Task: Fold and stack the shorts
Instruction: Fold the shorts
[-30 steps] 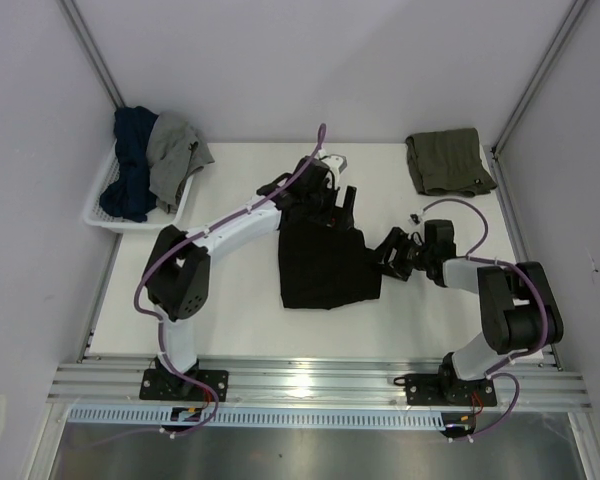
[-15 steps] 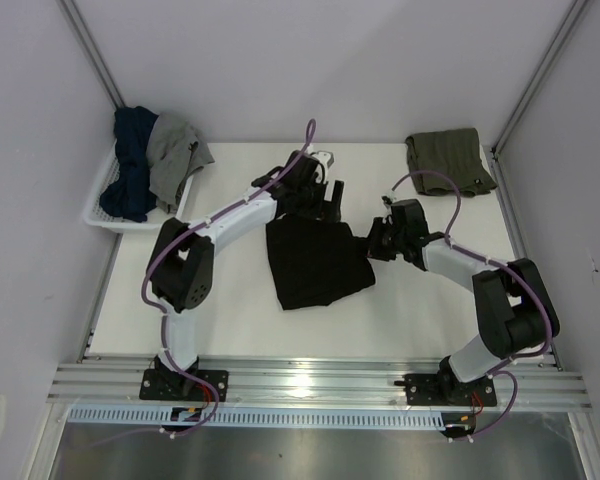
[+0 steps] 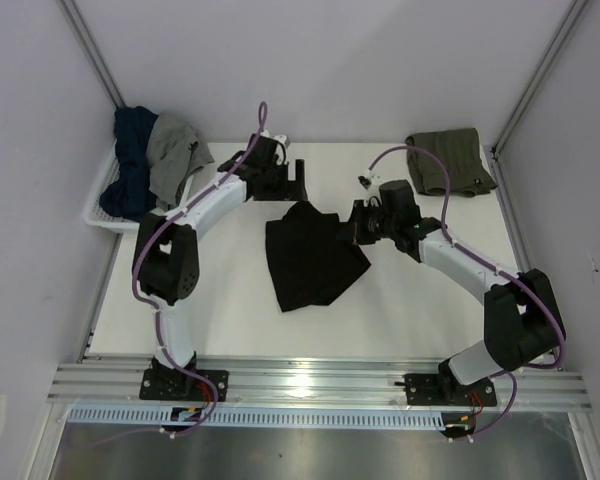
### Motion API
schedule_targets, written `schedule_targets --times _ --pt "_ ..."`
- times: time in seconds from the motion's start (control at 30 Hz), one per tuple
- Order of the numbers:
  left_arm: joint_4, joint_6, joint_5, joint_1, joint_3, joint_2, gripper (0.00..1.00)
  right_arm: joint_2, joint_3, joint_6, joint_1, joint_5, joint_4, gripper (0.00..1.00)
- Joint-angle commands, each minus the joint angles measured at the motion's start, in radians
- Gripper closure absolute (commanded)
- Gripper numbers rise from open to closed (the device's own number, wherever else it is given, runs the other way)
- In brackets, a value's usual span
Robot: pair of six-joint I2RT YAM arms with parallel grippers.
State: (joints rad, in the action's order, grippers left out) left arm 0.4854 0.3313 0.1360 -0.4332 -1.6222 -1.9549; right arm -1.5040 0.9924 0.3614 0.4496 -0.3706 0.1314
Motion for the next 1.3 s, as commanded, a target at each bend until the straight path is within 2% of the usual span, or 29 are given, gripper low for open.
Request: schedule_targets --times 0.0,0.17,0.33,0.47,0.63,0.87,1.03,1.17,1.27 --pt "0.039 -0.061 0.050 0.045 -0.112 -0.067 0.01 0.015 0.120 -0.097 0.040 -0.089 0.014 1.00" --pt "0.016 -0.098 0.112 0.103 -0.160 -0.128 0.01 -0.007 0.158 -0.191 0.086 -0.178 0.053 1.00" --pt "0.128 -0.190 0.230 0.113 -0.318 -0.248 0.04 -0.005 0.127 -0.216 0.098 -0.215 0.033 1.00" --pt "0.110 -0.236 0.336 0.106 -0.272 -0.254 0.05 -0.025 0.141 -0.229 0.098 -0.251 0.034 1.00" --pt "0.159 -0.310 0.350 0.085 -0.289 -0.289 0.05 -0.080 0.224 -0.249 0.101 -0.291 0.040 1.00" --pt "0.180 -0.321 0.318 0.083 -0.303 -0.335 0.05 -0.231 0.399 -0.338 0.071 -0.430 0.129 1.00" --pt "0.142 -0.314 0.324 0.083 -0.275 -0.319 0.05 -0.352 0.471 -0.319 -0.030 -0.530 0.157 1.00" --pt "0.133 -0.305 0.355 0.086 -0.260 -0.300 0.05 -0.452 0.515 -0.318 -0.080 -0.538 0.189 1.00" --pt "0.174 -0.302 0.306 0.091 -0.286 -0.300 0.05 -0.516 0.534 -0.317 -0.100 -0.536 0.194 1.00"
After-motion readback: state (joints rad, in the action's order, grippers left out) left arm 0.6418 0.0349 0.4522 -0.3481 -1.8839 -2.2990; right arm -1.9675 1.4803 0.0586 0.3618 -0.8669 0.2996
